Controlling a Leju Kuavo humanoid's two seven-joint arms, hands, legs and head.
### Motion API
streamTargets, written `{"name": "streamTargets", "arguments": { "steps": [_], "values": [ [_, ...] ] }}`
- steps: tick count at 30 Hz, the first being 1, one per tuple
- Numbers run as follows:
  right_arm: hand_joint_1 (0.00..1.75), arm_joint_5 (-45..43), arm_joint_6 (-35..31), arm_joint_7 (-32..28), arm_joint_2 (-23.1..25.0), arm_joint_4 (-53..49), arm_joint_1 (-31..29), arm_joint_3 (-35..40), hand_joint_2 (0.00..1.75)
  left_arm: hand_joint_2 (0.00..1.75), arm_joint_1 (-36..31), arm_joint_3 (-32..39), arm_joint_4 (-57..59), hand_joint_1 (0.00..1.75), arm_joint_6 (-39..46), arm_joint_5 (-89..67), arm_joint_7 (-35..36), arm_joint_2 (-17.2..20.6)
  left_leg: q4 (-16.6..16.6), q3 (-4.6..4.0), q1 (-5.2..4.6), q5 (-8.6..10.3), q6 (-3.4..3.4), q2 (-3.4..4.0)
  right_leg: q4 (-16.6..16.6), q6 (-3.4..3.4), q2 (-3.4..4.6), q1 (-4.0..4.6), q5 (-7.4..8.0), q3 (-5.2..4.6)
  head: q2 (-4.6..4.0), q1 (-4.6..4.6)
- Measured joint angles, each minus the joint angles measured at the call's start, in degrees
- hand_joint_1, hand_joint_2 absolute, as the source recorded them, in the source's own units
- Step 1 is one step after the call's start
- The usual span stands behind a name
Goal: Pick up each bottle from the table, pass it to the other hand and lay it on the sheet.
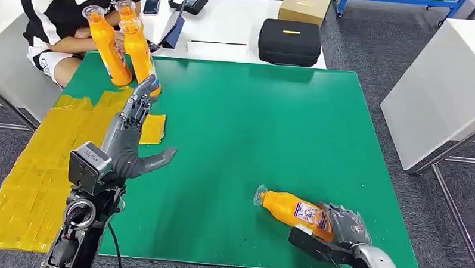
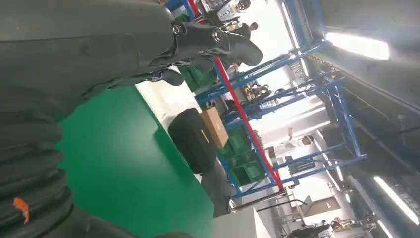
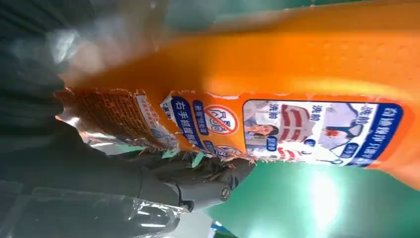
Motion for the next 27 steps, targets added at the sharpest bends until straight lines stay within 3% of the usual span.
{"name": "streamTargets", "arguments": {
  "steps": [6,10,14,19,23,27],
  "values": [
    [1.75,3.9,-6.4,-2.6,2.8,0.5,-0.4,-1.7,1.75,1.75,0.4,0.0,0.2,0.00,0.0,-0.1,0.0,-0.1,0.0,-0.05,0.00,0.03,0.02,-0.04,0.0,0.01,-0.02,0.00,0.03,0.05,0.00,0.00],
    [1.75,4.3,-18.3,-5.2,5.9,-0.7,-1.9,-3.1,1.75,1.75,1.2,0.2,0.2,0.00,0.0,-0.3,-0.2,-0.4,0.0,-0.05,-0.01,0.04,0.01,-0.01,0.0,0.00,-0.01,0.00,0.04,0.03,0.00,-0.02],
    [1.75,-2.1,-31.2,-8.4,10.2,-4.1,-4.4,-6.1,1.75,1.75,2.7,0.3,-0.8,0.00,-0.2,-1.4,-0.2,-0.6,0.0,-0.05,0.00,0.04,0.01,-0.02,0.0,0.00,-0.03,0.00,-0.01,0.00,0.00,0.00],
    [1.75,-9.7,-41.8,-13.3,13.8,-7.4,-4.8,-7.8,1.75,1.75,3.0,-0.3,-1.0,0.00,-1.4,-1.6,-0.2,-0.9,0.0,-0.07,0.00,0.02,0.01,-0.06,0.0,0.01,-0.03,-0.01,-0.02,-0.01,0.00,0.02],
    [1.75,-14.4,-47.7,-16.9,15.8,-8.9,-4.9,-7.7,1.75,1.75,2.8,-1.6,-1.0,0.00,-3.8,1.3,0.1,-1.1,0.0,-0.07,-0.01,0.01,0.00,-0.05,0.0,0.01,-0.02,0.00,-0.02,-0.01,0.00,-0.02],
    [1.75,-16.8,-49.5,-19.3,17.7,-9.1,-5.7,-6.0,1.75,1.75,2.3,-2.9,-1.0,0.00,-5.2,3.0,0.7,-1.6,0.0,-0.05,0.00,0.02,0.00,-0.02,0.0,0.00,-0.01,0.00,0.00,-0.01,0.00,-0.02]
  ]
}}
